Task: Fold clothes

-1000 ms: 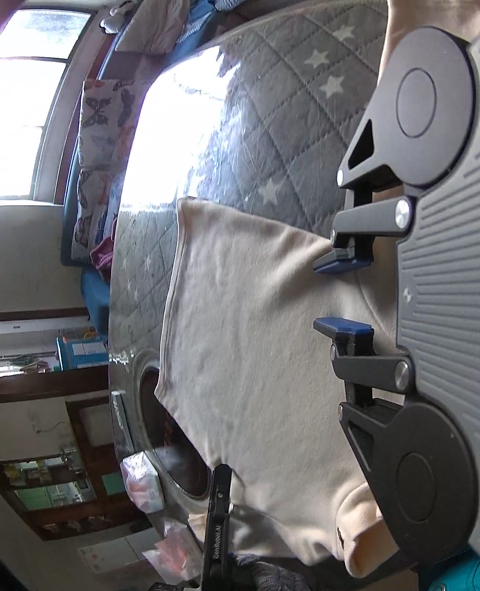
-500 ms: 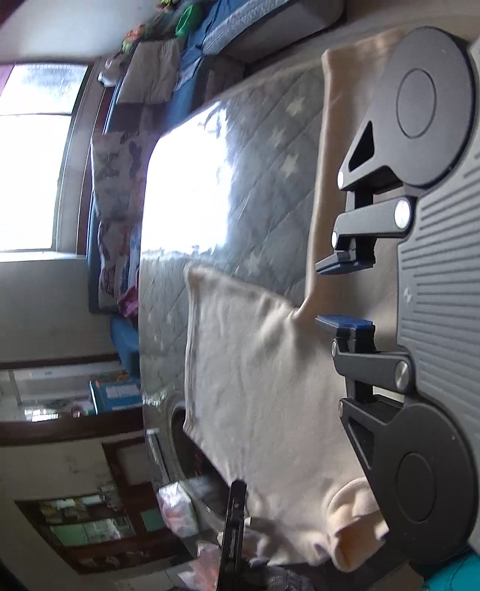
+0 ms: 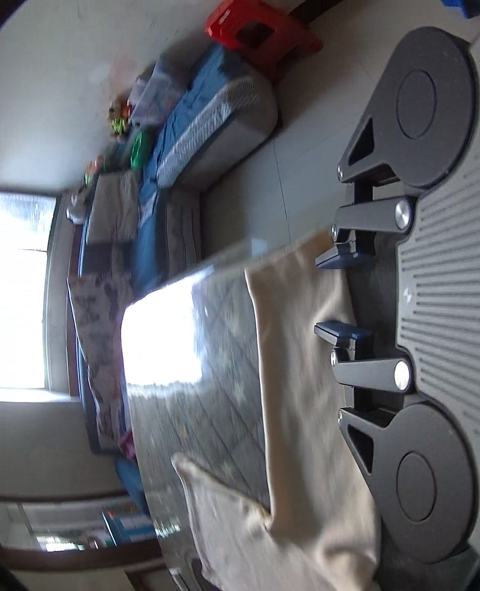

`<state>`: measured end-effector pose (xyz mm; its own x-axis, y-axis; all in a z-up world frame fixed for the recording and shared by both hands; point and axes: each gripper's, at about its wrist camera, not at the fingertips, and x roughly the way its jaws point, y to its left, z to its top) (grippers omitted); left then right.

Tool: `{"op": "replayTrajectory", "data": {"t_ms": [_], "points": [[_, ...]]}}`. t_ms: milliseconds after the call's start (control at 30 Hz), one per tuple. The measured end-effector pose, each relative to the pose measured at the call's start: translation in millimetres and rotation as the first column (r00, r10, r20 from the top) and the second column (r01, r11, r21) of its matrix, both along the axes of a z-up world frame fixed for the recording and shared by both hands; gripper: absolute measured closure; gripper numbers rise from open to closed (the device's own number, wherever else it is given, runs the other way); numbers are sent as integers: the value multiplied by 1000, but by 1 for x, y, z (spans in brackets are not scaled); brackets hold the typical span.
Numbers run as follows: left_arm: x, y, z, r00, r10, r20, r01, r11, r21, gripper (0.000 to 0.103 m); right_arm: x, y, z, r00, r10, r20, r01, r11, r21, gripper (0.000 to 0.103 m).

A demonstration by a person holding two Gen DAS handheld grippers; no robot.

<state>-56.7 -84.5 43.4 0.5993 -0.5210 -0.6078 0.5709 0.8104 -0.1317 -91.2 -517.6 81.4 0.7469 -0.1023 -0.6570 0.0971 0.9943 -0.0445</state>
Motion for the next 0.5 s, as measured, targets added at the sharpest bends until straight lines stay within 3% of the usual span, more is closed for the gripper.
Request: {"op": "replayTrajectory", "data": {"t_ms": [333,500], "points": [[-26,-53,-15,981,-194,-4,194,980,46,82,4,-28,-8,992,-119,38,113,984,135,71],[-30,-61,-20,975,-221,-5,220,972,77,82,8,-23,-6,995,-89,54,83,990,115,92]]}}
